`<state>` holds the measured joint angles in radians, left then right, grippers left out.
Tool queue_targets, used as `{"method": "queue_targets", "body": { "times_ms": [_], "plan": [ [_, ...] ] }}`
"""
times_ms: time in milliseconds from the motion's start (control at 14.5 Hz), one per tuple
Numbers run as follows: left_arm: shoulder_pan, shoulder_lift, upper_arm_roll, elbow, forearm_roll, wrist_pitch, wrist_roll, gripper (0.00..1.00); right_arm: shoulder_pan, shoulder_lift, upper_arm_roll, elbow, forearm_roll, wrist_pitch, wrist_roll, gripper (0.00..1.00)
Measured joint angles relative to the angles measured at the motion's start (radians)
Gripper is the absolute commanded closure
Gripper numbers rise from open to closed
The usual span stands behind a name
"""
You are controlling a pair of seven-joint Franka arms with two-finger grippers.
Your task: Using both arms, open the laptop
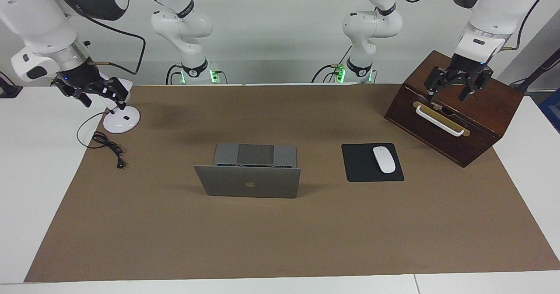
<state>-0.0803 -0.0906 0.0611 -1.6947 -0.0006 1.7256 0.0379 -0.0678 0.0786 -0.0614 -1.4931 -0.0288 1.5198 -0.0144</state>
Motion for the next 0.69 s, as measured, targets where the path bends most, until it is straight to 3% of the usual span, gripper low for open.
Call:
{"method": "queue_targets", "body": {
  "times_ms": [691],
  "plan": [
    [0.0, 0.0, -0.012, 0.001, 0.0, -0.113, 0.0, 0.0, -0.007, 0.0, -0.001, 0.0, 0.01, 0.0, 0.0, 0.01]
  ]
}}
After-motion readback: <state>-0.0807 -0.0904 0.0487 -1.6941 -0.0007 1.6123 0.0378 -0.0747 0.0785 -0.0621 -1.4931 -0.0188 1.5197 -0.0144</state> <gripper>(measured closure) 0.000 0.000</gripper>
